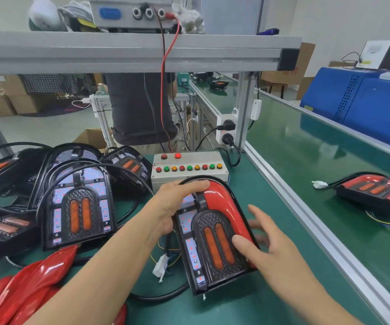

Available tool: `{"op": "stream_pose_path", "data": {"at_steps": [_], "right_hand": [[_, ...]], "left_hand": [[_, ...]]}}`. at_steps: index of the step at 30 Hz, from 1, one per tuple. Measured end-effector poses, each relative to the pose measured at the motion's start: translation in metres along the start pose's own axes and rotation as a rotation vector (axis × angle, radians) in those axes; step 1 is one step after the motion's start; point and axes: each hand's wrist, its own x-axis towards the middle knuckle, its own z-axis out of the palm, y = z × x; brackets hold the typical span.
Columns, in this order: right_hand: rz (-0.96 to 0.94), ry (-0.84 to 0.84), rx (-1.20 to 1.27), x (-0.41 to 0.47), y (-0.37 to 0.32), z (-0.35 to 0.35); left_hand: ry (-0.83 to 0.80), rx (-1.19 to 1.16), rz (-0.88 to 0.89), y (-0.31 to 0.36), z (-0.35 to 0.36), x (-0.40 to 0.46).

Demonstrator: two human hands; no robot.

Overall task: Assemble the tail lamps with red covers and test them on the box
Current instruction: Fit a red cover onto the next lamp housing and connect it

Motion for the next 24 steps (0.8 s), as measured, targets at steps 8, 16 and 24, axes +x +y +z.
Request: {"op": "stream_pose_path", "data": {"at_steps": [8, 16, 24], "right_hand": [[0.143, -0.240, 0.336, 0.001, -0.004, -0.013], [0.060, -0.216, 0.330, -0.010, -0.010, -0.010], [0.047, -0.146, 0.237, -0.010, -0.013, -0.007]], "left_hand": [[-0.082, -0.022, -0.041, 0.002, 0.001, -0.003], [-0.078, 0.000, -0.042, 0.005, 0.006, -0.006], [-0.085, -0.039, 0.002, 0.007, 0.006, -0.008]]}}
